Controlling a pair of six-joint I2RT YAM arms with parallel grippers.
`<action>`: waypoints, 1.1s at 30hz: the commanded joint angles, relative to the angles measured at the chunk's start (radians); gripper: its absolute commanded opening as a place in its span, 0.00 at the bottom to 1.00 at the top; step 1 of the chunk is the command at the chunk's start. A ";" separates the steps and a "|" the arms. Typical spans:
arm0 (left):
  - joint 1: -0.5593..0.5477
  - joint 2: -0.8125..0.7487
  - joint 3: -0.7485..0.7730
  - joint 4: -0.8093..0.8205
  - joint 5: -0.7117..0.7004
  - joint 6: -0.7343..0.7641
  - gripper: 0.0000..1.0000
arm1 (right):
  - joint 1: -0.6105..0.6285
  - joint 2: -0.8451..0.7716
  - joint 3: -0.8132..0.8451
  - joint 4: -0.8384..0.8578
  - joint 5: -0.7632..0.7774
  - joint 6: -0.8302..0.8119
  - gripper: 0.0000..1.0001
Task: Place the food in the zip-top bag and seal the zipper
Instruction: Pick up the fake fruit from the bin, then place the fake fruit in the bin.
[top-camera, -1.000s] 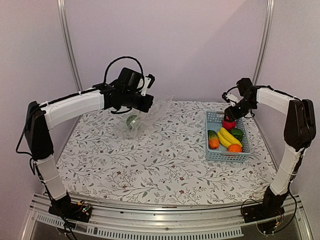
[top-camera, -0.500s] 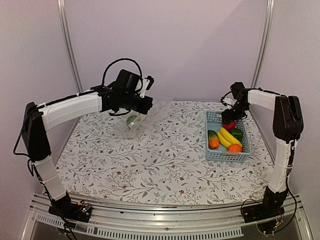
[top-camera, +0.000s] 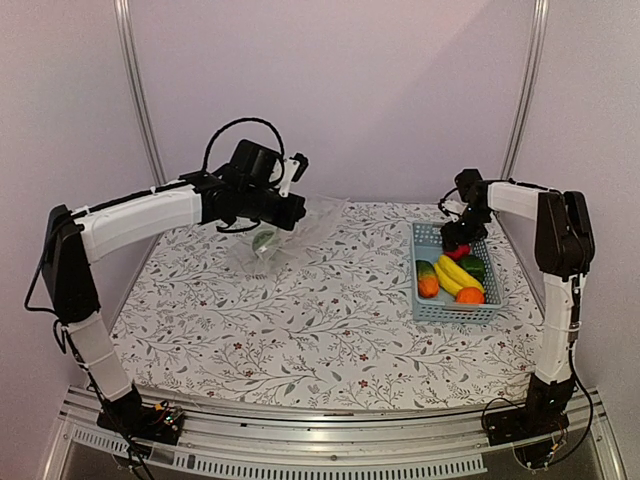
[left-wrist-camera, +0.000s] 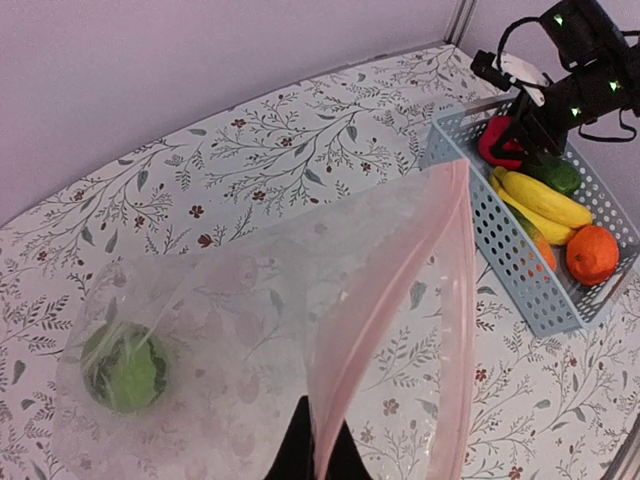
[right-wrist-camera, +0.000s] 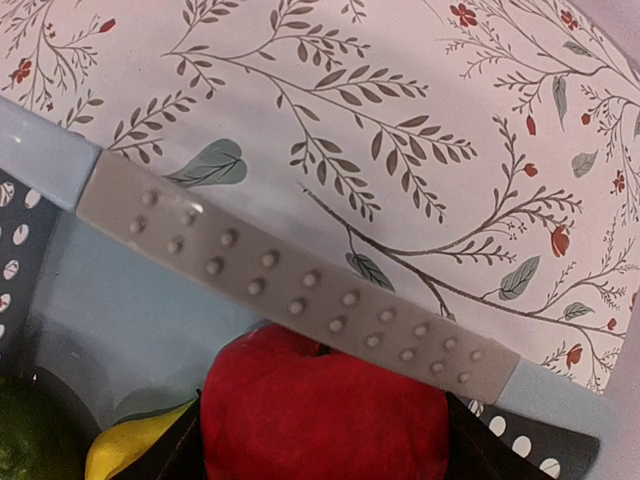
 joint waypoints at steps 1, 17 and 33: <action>0.007 -0.047 0.013 -0.018 0.006 0.008 0.00 | -0.006 -0.066 -0.006 -0.016 0.010 -0.011 0.58; -0.018 -0.067 -0.019 0.060 0.027 -0.034 0.01 | 0.012 -0.490 -0.173 -0.013 -0.399 -0.018 0.47; -0.068 0.017 0.110 0.032 0.014 -0.107 0.01 | 0.285 -0.567 -0.019 0.017 -0.878 -0.016 0.42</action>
